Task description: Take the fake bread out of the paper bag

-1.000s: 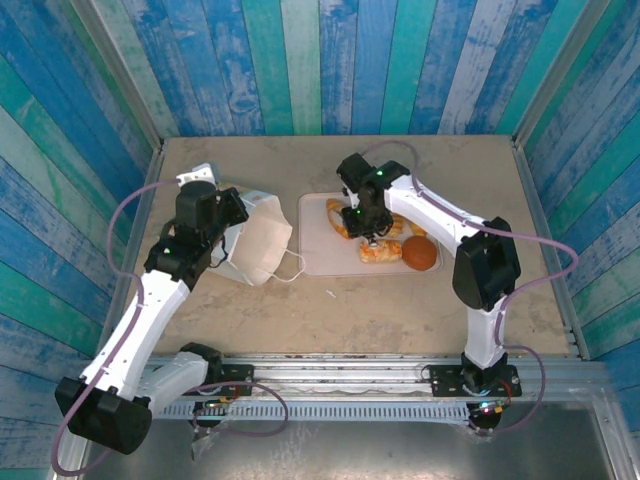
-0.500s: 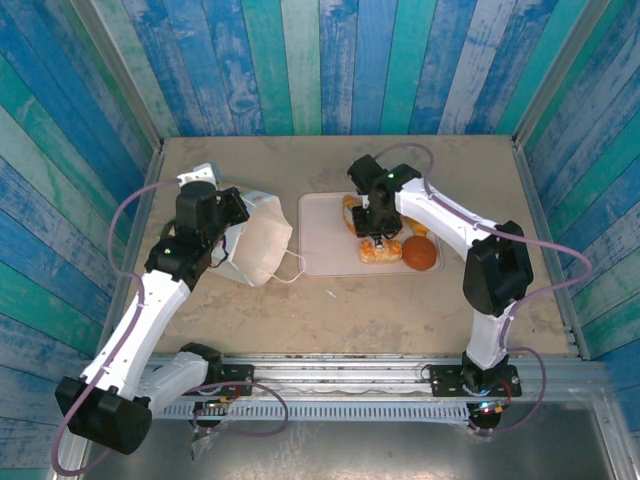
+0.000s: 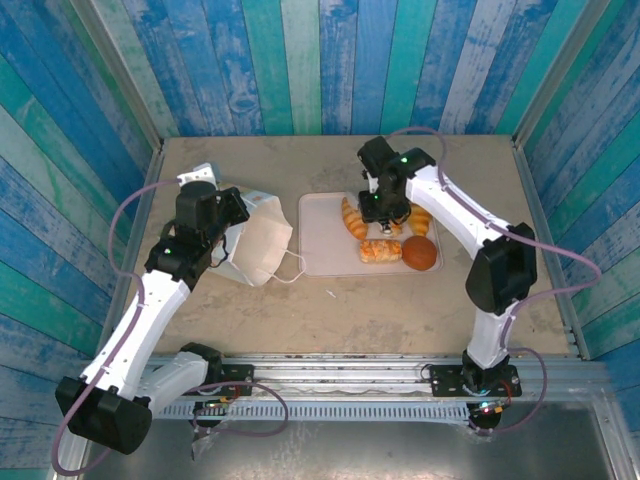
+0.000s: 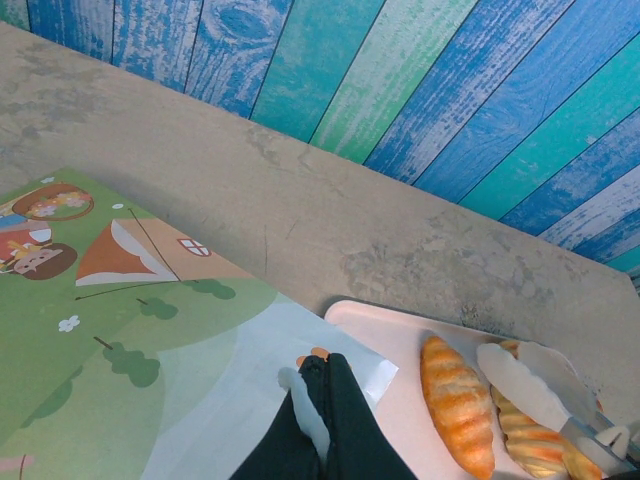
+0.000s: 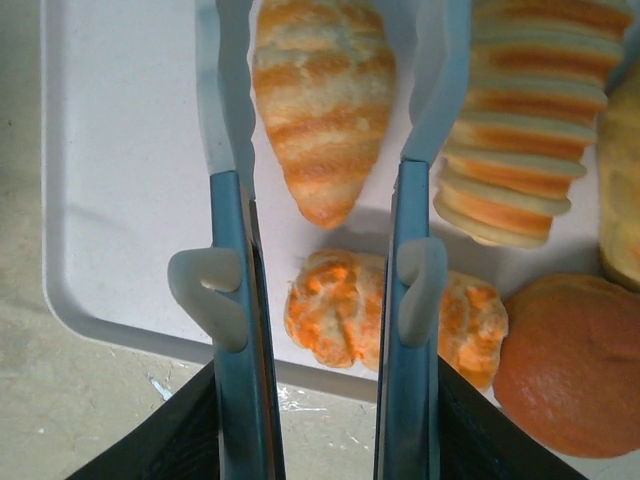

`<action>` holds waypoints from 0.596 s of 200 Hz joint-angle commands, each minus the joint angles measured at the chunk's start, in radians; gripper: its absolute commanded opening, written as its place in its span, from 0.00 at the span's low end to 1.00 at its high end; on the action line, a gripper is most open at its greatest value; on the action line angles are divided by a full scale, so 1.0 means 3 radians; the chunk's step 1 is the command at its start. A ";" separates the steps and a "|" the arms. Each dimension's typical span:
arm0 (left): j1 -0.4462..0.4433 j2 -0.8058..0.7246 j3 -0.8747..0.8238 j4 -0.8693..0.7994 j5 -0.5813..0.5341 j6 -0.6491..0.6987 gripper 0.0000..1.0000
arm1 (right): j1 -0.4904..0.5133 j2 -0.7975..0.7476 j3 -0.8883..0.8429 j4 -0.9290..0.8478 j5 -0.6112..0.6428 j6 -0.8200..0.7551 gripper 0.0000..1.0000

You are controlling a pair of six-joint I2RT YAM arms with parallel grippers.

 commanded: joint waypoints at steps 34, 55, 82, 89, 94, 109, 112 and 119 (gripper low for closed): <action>0.0017 -0.0004 -0.0007 0.0067 0.0019 -0.0028 0.00 | 0.0062 0.0300 0.0362 -0.0468 0.0180 -0.0571 0.48; 0.0017 0.0000 -0.0007 0.0072 0.0029 -0.0033 0.00 | 0.0088 0.0387 0.0410 -0.0501 0.0154 -0.0681 0.48; 0.0016 0.0020 0.0004 0.0073 0.0052 -0.0043 0.00 | 0.0094 0.0503 0.0459 -0.0555 0.0227 -0.0648 0.48; 0.0017 0.0023 0.0004 0.0070 0.0055 -0.0042 0.00 | 0.0094 0.0517 0.0459 -0.0558 0.0249 -0.0630 0.48; 0.0016 0.0026 0.0008 0.0072 0.0052 -0.0043 0.00 | 0.0094 0.0520 0.0451 -0.0557 0.0255 -0.0618 0.48; 0.0013 0.0026 0.0018 0.0067 0.0059 -0.0034 0.00 | 0.0092 0.0508 0.0434 -0.0555 0.0293 -0.0543 0.47; 0.0017 0.0026 0.0018 0.0063 0.0054 -0.0033 0.00 | 0.0094 0.0504 0.0425 -0.0552 0.0303 -0.0520 0.47; 0.0017 0.0021 0.0022 0.0062 0.0046 -0.0033 0.00 | 0.0094 0.0491 0.0409 -0.0549 0.0344 -0.0469 0.47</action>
